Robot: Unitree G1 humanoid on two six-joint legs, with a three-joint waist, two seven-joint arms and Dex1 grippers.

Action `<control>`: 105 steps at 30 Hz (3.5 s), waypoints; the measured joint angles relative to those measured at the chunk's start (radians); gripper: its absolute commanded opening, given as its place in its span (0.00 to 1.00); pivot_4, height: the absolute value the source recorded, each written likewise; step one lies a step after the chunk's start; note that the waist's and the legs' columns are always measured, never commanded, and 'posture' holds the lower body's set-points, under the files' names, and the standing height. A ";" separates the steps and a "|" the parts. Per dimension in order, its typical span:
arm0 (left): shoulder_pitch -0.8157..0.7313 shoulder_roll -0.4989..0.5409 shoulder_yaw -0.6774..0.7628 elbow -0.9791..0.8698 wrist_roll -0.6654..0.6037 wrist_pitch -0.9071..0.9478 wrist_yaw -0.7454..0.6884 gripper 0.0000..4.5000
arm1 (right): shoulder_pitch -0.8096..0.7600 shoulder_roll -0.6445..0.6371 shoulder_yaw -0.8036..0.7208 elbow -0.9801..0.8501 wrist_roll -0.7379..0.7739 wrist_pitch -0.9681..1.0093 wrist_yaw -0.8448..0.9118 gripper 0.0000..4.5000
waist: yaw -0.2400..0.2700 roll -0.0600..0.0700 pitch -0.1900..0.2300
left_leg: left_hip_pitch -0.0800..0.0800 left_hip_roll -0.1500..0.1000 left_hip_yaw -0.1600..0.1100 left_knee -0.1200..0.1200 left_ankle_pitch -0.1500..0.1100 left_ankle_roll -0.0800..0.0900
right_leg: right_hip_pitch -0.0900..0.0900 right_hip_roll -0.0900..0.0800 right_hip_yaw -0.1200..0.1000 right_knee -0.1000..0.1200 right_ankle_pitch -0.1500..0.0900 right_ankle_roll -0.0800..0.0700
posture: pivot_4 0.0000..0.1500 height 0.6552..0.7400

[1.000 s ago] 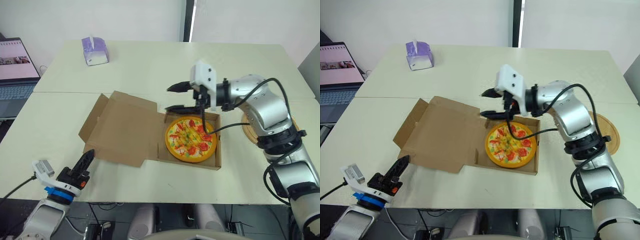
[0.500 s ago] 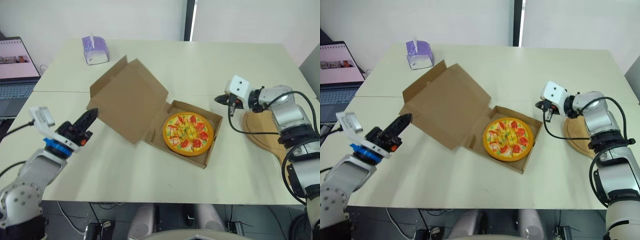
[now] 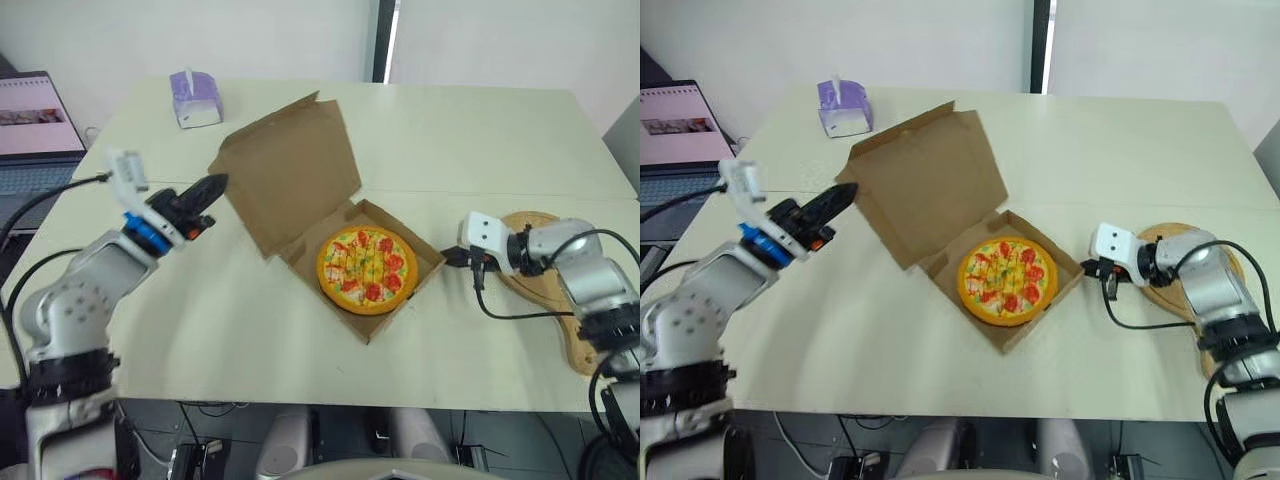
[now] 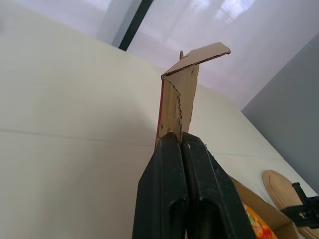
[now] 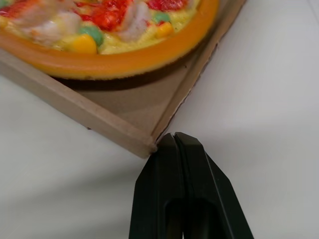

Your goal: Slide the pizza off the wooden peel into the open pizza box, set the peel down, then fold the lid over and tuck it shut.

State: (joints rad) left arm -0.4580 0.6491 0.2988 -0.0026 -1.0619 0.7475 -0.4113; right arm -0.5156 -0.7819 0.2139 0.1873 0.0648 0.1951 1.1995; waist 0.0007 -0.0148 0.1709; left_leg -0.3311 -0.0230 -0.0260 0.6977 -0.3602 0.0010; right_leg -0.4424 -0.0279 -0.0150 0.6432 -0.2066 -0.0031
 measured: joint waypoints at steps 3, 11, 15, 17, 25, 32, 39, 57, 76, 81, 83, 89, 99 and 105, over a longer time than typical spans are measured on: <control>-0.126 -0.016 -0.072 0.106 0.097 -0.028 -0.088 0.00 | 0.053 -0.016 -0.017 -0.127 0.037 0.096 -0.001 0.01 | 0.000 -0.001 0.001 | 0.000 0.000 0.000 0.000 0.000 0.000 | 0.000 0.000 0.000 0.000 0.000 0.000 | 1.00 1.00; -0.362 -0.102 -0.189 0.371 0.310 -0.142 -0.278 0.00 | 0.176 -0.042 -0.047 -0.391 0.127 0.312 -0.015 0.01 | 0.001 -0.002 0.001 | -0.001 -0.001 -0.001 0.000 0.000 -0.001 | 0.000 0.000 -0.001 -0.001 0.000 0.000 | 1.00 1.00; -0.454 -0.139 -0.215 0.522 0.412 -0.231 -0.366 0.00 | 0.185 -0.041 -0.069 -0.391 0.113 0.316 -0.090 0.01 | -0.001 -0.003 0.002 | -0.001 -0.001 0.000 0.000 0.001 -0.001 | -0.001 0.000 0.000 0.000 0.000 0.000 | 1.00 1.00; -0.485 -0.152 -0.214 0.584 0.451 -0.274 -0.396 0.00 | 0.140 -0.026 -0.097 -0.327 0.100 0.301 -0.154 0.01 | -0.002 -0.003 0.002 | -0.001 -0.001 0.001 0.000 0.001 -0.002 | -0.001 0.000 0.000 0.000 0.000 0.001 | 1.00 1.00; -0.547 -0.210 -0.214 0.730 0.569 -0.414 -0.473 0.00 | -0.101 0.165 -0.262 -0.131 0.121 0.270 -0.412 0.44 | -0.002 -0.005 0.003 | -0.004 -0.001 0.000 0.000 0.001 -0.003 | -0.004 0.000 0.000 0.000 0.000 0.000 | 1.00 1.00; -0.607 -0.250 -0.190 0.839 0.617 -0.499 -0.496 0.00 | -0.285 0.263 -0.311 0.096 0.148 0.220 -0.517 0.98 | 0.000 -0.005 0.003 | -0.017 -0.002 0.000 0.004 0.002 -0.002 | -0.015 -0.002 -0.001 0.002 0.002 0.002 | 1.00 1.00; -0.626 -0.265 -0.176 0.882 0.646 -0.539 -0.523 0.00 | -0.400 0.290 -0.310 0.290 0.159 0.185 -0.479 0.99 | -0.006 -0.005 0.003 | -0.017 -0.002 0.001 0.003 0.002 -0.001 | -0.016 -0.002 0.000 0.002 0.002 0.002 | 1.00 1.00; -0.628 -0.276 -0.163 0.890 0.675 -0.542 -0.538 0.00 | -0.439 0.310 -0.302 0.342 0.160 0.125 -0.416 0.09 | -0.005 -0.005 0.003 | -0.017 -0.002 0.001 0.003 0.002 -0.001 | -0.016 -0.002 0.000 0.003 0.002 0.002 | 1.00 1.00; -0.439 -0.364 -0.207 0.472 0.845 -0.566 -0.186 0.00 | -0.320 0.445 -0.300 -0.053 0.113 0.328 -0.783 0.00 | -0.004 -0.005 0.003 | -0.017 -0.002 0.002 0.004 0.002 -0.001 | -0.017 -0.002 0.002 0.005 0.003 0.002 | 1.00 1.00; -0.386 -0.420 -0.239 0.294 0.941 -0.531 0.023 0.00 | -0.320 0.496 -0.300 -0.119 0.093 0.374 -0.898 0.00 | -0.004 -0.005 0.003 | -0.017 -0.002 0.002 0.004 0.002 -0.001 | -0.017 -0.002 0.002 0.005 0.003 0.002 | 1.00 1.00; -0.360 -0.438 -0.257 0.221 0.993 -0.507 0.104 0.00 | -0.316 0.509 -0.301 -0.144 0.092 0.387 -0.926 0.00 | -0.004 -0.004 0.003 | -0.017 -0.002 0.002 0.004 0.002 -0.001 | -0.017 -0.002 0.002 0.005 0.003 0.002 | 1.00 1.00; -0.275 -0.509 -0.321 0.079 1.126 -0.435 0.294 0.00 | -0.284 0.527 -0.300 -0.197 0.094 0.419 -0.966 0.00 | -0.003 -0.004 0.002 | -0.016 -0.002 0.002 0.004 0.002 -0.001 | -0.017 -0.002 0.002 0.006 0.003 0.002 | 1.00 1.00; -0.271 -0.537 -0.330 0.061 1.188 -0.403 0.424 0.00 | -0.255 0.551 -0.288 -0.279 0.091 0.451 -1.012 0.00 | -0.003 -0.004 0.002 | -0.016 -0.002 0.002 0.004 0.002 -0.001 | -0.017 -0.002 0.002 0.005 0.003 0.002 | 1.00 1.00; -0.237 -0.559 -0.357 -0.013 1.194 -0.381 0.432 0.00 | -0.201 0.583 -0.259 -0.426 0.071 0.515 -1.068 0.00 | -0.004 -0.004 0.002 | -0.016 -0.002 0.003 0.004 0.002 -0.001 | -0.017 -0.001 0.002 0.005 0.003 0.002 | 1.00 1.00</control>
State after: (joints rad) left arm -0.6952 0.0903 -0.0581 -0.0159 0.1319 0.3662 0.0202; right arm -0.7170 -0.1985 -0.0447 -0.2383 0.1361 0.7103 0.1314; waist -0.0031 -0.0192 0.1730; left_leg -0.3475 -0.0248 -0.0234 0.7016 -0.3584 -0.0003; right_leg -0.4591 -0.0294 -0.0127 0.6485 -0.2038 -0.0010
